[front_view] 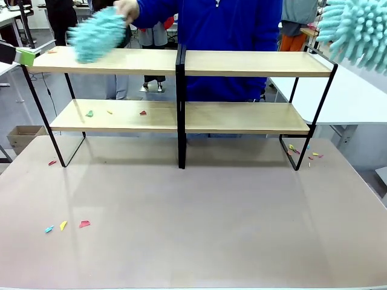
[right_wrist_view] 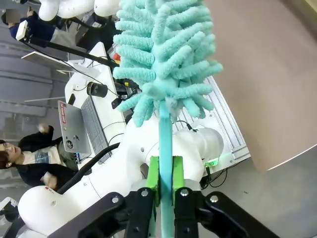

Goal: Clean the shelves.
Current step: Place the Duster on the table.

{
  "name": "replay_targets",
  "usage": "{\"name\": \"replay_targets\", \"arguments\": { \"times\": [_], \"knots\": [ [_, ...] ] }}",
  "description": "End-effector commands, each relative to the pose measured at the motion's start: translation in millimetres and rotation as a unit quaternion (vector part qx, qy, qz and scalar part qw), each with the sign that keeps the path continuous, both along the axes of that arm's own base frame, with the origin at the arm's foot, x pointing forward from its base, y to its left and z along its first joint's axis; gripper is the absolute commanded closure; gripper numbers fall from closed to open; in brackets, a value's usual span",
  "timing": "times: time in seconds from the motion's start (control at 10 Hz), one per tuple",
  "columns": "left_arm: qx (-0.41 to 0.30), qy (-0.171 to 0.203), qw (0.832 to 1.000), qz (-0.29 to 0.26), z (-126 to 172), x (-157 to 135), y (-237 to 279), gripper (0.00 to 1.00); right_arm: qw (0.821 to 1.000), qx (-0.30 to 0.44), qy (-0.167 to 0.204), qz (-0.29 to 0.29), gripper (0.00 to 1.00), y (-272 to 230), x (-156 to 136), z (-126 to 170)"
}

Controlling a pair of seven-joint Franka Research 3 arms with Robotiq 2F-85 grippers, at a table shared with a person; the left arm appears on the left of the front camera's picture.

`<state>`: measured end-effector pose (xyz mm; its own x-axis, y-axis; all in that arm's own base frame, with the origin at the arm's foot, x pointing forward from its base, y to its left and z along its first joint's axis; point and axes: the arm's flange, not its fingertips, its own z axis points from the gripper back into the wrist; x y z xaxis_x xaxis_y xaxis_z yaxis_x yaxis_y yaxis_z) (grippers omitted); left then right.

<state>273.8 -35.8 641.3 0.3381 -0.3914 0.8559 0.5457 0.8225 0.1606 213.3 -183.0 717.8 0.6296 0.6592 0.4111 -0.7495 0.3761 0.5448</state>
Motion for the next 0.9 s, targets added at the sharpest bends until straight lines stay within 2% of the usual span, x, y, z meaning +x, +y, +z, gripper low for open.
{"name": "replay_targets", "arguments": {
  "times": [0.0, 0.4, 0.5, 0.6, 0.7, 0.8],
  "knots": [
    [0.002, 0.001, 1.000, 0.001, -1, 0, 0, 0.00, 1.000, 0.003, 0.002, -0.009, 0.88, 2, 0, 6],
    [0.002, 0.001, 1.000, 0.001, -1, 0, 0, 0.00, 1.000, 0.000, 0.000, 0.000, 0.88, 0, 0, 0],
    [0.000, 0.000, 1.000, 0.000, 0, 0, 0, 0.00, 0.996, -0.006, 0.030, 0.080, 0.88, 16, 7, -22],
    [-0.026, 0.058, 0.997, -0.040, -27, 2, -7, 0.00, 0.989, -0.006, 0.073, 0.127, 0.88, 28, 10, -56],
    [-0.048, 0.106, 0.992, -0.045, -50, -1, -6, 0.00, 0.984, -0.014, 0.098, 0.149, 0.88, 39, 7, -85],
    [-0.076, 0.150, 0.985, -0.042, -79, 3, -5, 0.00, 0.978, -0.034, 0.140, 0.152, 0.88, 51, 12, -114]
  ]
}}
